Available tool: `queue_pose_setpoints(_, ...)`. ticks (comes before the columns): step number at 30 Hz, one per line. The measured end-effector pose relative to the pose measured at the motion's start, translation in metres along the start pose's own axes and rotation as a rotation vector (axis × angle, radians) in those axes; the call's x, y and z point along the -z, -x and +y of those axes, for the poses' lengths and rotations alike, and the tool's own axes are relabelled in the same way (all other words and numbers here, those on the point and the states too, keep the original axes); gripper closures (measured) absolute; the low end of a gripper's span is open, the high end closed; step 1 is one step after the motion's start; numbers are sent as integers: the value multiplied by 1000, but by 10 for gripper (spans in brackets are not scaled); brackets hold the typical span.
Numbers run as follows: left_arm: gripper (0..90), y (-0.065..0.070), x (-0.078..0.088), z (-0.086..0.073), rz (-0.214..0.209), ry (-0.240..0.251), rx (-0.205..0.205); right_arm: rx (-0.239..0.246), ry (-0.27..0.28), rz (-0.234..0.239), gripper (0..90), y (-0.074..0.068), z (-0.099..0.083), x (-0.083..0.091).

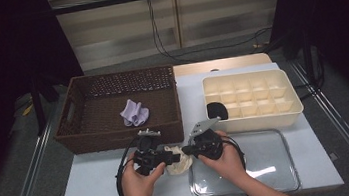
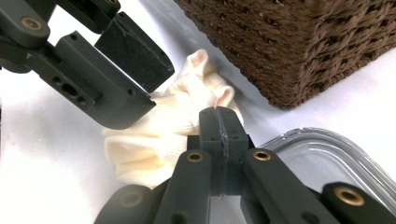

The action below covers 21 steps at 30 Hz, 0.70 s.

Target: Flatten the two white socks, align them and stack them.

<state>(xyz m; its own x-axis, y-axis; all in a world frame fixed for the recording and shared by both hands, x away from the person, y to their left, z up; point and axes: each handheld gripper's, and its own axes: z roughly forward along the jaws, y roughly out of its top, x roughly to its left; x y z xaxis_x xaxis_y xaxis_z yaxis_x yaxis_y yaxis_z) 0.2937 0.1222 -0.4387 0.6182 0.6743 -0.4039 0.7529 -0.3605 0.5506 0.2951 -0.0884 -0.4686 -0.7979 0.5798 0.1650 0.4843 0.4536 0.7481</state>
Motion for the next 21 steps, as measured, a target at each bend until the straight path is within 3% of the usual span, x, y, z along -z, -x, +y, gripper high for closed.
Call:
queue_pose_setpoints(2, 635, -1, -3, -1, -9, -1, 12, 1, -3, 3, 900, 0, 0, 0)
queue_pose_setpoints(7, 671, 2, -14, -2, 1, -44, -27, 2, -7, -1, 900, 0, -1, 0)
queue_pose_setpoints(14, 872, 8, -25, -2, 12, -74, -71, 4, -12, 1, 900, -1, -2, 0)
queue_pose_setpoints(21, 889, 14, -15, 0, -3, -7, -85, 2, -11, 1, 900, 0, -2, 0)
